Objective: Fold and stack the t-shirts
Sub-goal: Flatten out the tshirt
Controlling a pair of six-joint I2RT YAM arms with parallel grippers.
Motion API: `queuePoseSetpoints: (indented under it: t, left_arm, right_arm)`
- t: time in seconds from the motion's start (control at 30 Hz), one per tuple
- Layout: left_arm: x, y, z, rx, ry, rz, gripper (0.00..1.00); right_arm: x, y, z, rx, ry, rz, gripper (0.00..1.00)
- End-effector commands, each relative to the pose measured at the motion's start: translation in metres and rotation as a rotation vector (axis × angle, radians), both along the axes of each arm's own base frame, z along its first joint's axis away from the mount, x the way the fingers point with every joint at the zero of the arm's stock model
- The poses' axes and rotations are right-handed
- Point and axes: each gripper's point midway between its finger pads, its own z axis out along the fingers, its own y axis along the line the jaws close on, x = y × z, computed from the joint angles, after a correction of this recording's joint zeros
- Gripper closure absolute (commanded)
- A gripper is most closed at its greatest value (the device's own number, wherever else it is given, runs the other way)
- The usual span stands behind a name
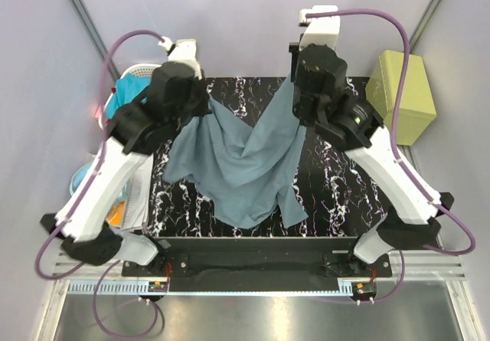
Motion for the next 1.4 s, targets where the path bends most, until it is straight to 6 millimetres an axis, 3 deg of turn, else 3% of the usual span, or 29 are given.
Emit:
queuePoseSetpoints:
  t: [0.0, 0.03, 0.07, 0.1, 0.13, 0.17, 0.23, 0.3, 0.4, 0.5, 0.57, 0.63, 0.73, 0.8, 0.83, 0.87, 0.9, 0.93, 0.97, 1.0, 1.03, 1.07, 1.1, 1.13, 1.27, 1.37]
  left_arm:
    - [0.055, -0.002, 0.005, -0.021, -0.025, 0.011, 1.0]
    - [0.068, -0.003, -0.001, -0.014, -0.005, 0.015, 1.0]
    - [0.093, 0.0, -0.002, -0.017, 0.0, 0.038, 1.0]
    - [0.105, -0.003, -0.005, -0.024, 0.012, 0.033, 1.0]
    - [0.117, -0.004, -0.006, -0.024, 0.015, 0.039, 1.0]
    - [0.14, -0.005, -0.002, -0.04, 0.002, 0.053, 1.0]
    - [0.151, -0.01, 0.018, -0.097, -0.051, 0.039, 1.0]
    - [0.152, -0.009, 0.043, -0.128, -0.122, 0.03, 1.0]
    - [0.139, -0.004, 0.071, -0.146, -0.186, 0.015, 1.0]
    - [0.118, -0.013, 0.091, -0.161, -0.229, -0.026, 1.0]
    - [0.094, -0.023, 0.114, -0.168, -0.283, -0.056, 1.0]
    - [0.066, -0.034, 0.135, -0.187, -0.331, -0.101, 1.0]
    - [0.038, -0.038, 0.142, -0.195, -0.336, -0.135, 1.0]
    - [0.031, -0.039, 0.132, -0.184, -0.305, -0.142, 0.99]
    - [0.035, -0.045, 0.106, -0.149, -0.246, -0.144, 0.99]
    - [0.026, -0.035, 0.104, -0.163, -0.24, -0.126, 0.99]
    - [0.032, -0.038, 0.067, -0.117, -0.168, -0.111, 0.98]
    - [0.02, -0.025, 0.068, -0.14, -0.181, -0.094, 0.98]
    - [0.02, -0.023, 0.06, -0.15, -0.185, -0.081, 0.99]
    - [0.024, -0.023, 0.019, -0.101, -0.116, -0.063, 0.99]
    - [0.021, -0.017, 0.009, -0.101, -0.103, -0.043, 0.99]
    - [0.013, -0.009, 0.006, -0.104, -0.103, -0.035, 0.99]
    - [0.011, -0.006, -0.017, -0.076, -0.062, -0.029, 0.99]
    - [0.008, -0.003, -0.025, -0.077, -0.046, -0.023, 0.99]
    - [0.002, 0.01, -0.037, -0.037, -0.042, 0.008, 0.99]
    - [0.015, 0.013, -0.026, 0.001, -0.048, 0.015, 1.0]
  right_arm:
    - [0.051, -0.002, -0.021, 0.103, 0.027, -0.004, 1.0]
    - [0.071, -0.018, -0.027, 0.105, 0.042, -0.046, 1.0]
    - [0.083, -0.019, -0.032, 0.106, 0.058, -0.051, 1.0]
    - [0.099, -0.01, -0.032, 0.126, 0.056, -0.027, 1.0]
    - [0.113, -0.021, -0.031, 0.148, 0.049, -0.045, 1.0]
    - [0.12, -0.02, -0.029, 0.173, 0.041, -0.032, 1.0]
    - [0.131, -0.015, -0.011, 0.201, -0.015, -0.013, 1.0]
    - [0.125, -0.013, 0.01, 0.215, -0.064, 0.03, 1.0]
    - [0.101, -0.011, 0.037, 0.197, -0.129, 0.045, 1.0]
    - [0.063, 0.015, 0.062, 0.09, -0.202, 0.052, 1.0]
    - [0.044, 0.022, 0.076, 0.048, -0.233, 0.043, 1.0]
    - [0.022, 0.041, 0.086, 0.077, -0.252, 0.092, 1.0]
    - [-0.004, 0.056, 0.09, 0.076, -0.242, 0.121, 1.0]
    - [-0.008, 0.057, 0.073, 0.042, -0.19, 0.082, 1.0]
    - [-0.009, 0.061, 0.063, 0.021, -0.167, 0.075, 1.0]
    - [-0.004, 0.068, 0.035, -0.023, -0.114, 0.042, 1.0]
    - [-0.008, 0.061, 0.03, -0.014, -0.104, 0.033, 1.0]
    - [-0.003, 0.07, 0.001, -0.036, -0.064, 0.033, 1.0]
    - [-0.009, 0.059, -0.002, -0.013, -0.059, 0.032, 1.0]
    - [-0.011, 0.058, -0.012, -0.01, -0.044, 0.032, 1.0]
    - [-0.01, 0.061, -0.033, -0.002, -0.017, 0.029, 1.0]
    - [-0.016, 0.051, -0.038, -0.012, 0.004, 0.029, 1.0]
    - [-0.018, 0.049, -0.044, -0.01, 0.016, 0.025, 1.0]
    - [-0.019, 0.047, -0.052, 0.002, 0.029, 0.017, 1.0]
    - [-0.026, 0.036, -0.053, 0.005, 0.034, 0.012, 1.0]
    - [-0.013, 0.035, -0.048, -0.032, 0.033, -0.015, 1.0]
